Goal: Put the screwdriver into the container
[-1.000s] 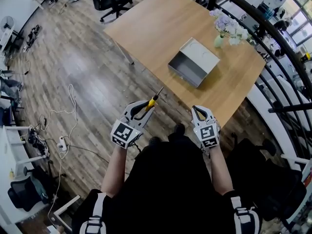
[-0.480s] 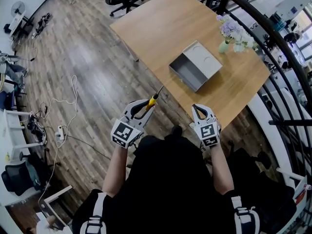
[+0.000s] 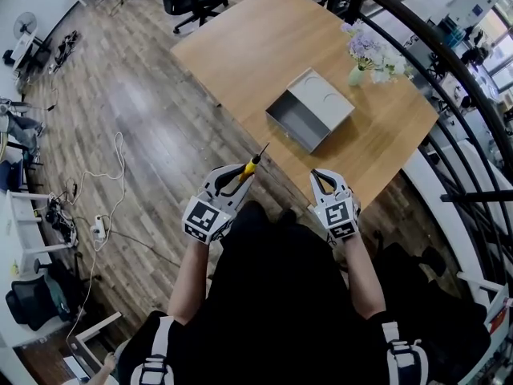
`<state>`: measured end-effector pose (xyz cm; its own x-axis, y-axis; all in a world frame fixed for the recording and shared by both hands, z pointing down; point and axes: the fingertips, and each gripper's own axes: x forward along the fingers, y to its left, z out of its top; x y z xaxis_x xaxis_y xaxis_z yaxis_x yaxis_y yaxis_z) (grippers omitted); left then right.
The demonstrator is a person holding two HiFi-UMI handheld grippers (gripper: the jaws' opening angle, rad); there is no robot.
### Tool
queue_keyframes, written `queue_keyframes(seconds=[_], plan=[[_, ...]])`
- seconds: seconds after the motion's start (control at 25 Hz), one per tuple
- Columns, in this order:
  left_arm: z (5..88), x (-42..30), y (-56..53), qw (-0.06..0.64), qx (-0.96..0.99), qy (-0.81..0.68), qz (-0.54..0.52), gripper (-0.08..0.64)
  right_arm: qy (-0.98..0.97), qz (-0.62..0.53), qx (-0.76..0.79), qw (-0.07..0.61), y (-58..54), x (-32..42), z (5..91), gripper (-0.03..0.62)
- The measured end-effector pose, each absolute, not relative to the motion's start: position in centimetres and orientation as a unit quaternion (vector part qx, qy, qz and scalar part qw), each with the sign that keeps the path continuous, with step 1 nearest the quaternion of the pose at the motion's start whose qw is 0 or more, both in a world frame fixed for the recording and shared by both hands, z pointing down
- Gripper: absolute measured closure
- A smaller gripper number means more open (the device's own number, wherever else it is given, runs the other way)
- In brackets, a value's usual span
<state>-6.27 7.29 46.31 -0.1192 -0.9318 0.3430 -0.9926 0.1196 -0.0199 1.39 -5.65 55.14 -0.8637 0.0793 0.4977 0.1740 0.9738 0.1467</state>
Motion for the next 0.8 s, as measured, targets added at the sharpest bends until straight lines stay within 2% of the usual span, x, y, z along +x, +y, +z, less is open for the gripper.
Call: queue_keyframes(seconds=[0.8], plan=[[47.8, -14.3, -2.0, 0.121, 0.747, -0.640, 0.132, 0.468, -0.954, -0.060, 0.082, 0.281, -13.6, -2.2, 55.5, 0.566]])
